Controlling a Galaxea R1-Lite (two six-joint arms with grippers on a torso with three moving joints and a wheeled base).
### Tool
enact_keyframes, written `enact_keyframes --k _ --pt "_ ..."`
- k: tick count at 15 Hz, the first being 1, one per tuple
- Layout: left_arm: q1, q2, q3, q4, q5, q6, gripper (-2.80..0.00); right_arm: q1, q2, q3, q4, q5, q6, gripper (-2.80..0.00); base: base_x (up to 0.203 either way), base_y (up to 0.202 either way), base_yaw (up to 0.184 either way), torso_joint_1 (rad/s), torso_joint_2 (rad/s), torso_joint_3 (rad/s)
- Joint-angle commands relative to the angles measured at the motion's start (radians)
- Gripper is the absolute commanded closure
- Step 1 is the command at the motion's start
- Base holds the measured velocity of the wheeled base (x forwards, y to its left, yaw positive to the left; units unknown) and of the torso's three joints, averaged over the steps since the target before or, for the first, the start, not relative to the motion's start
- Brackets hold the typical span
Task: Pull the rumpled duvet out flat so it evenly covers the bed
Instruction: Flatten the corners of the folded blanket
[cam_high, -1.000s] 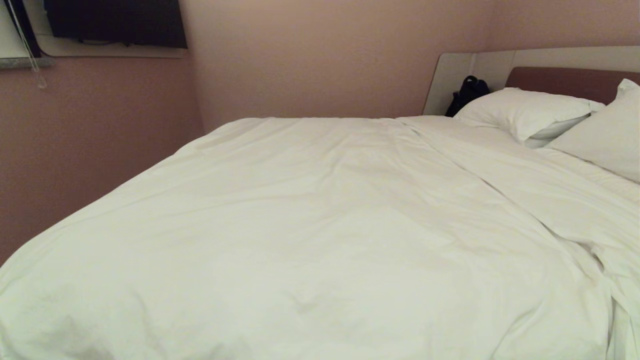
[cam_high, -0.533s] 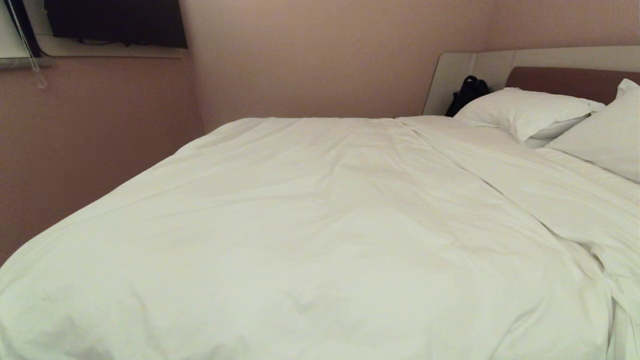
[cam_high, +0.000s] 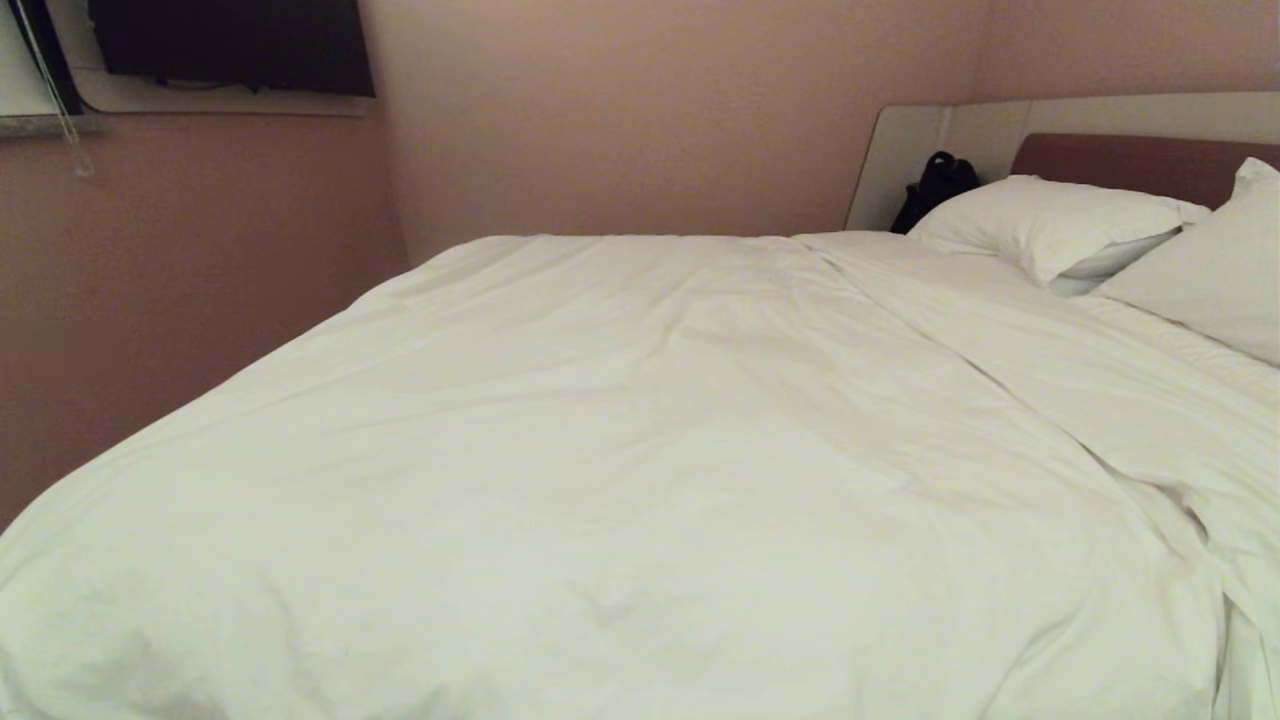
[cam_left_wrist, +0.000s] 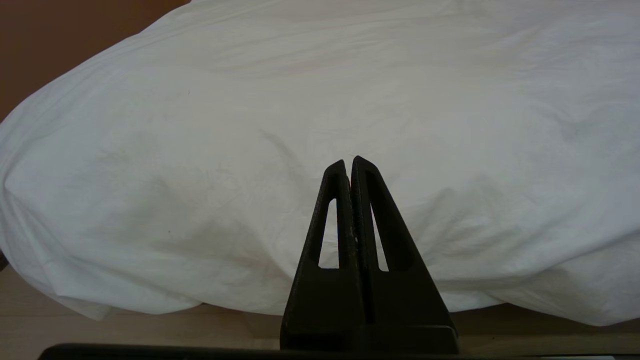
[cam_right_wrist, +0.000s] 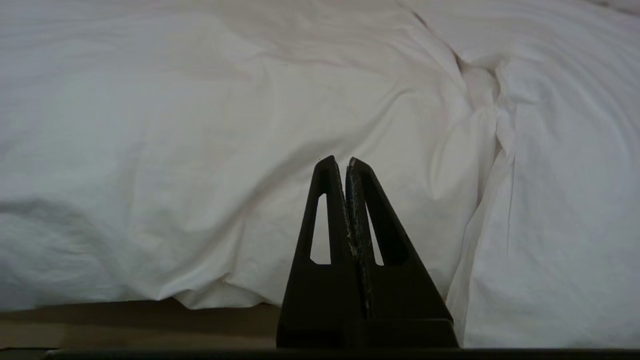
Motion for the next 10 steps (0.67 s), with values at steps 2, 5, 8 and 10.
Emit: enact_keyframes --k 2,5,8,10 --pt "0.000 0.000 0.000 0.000 0.000 0.000 0.00 0.001 0.000 0.000 0.001 0.000 0.030 0.00 0.000 0.000 0.000 0.000 0.00 0.000" --pt "0.000 0.000 0.000 0.000 0.000 0.000 0.00 0.000 0.000 0.000 0.000 0.000 0.031 0.00 0.000 0.000 0.000 0.000 0.00 0.000" --pt "0.000 0.000 0.000 0.001 0.000 0.000 0.00 0.000 0.000 0.000 0.001 0.000 0.031 0.00 0.000 0.000 0.000 0.000 0.00 0.000" --pt "0.000 0.000 0.000 -0.001 0.000 0.000 0.00 0.000 0.000 0.000 0.000 0.000 0.031 0.00 0.000 0.000 0.000 0.000 0.00 0.000"
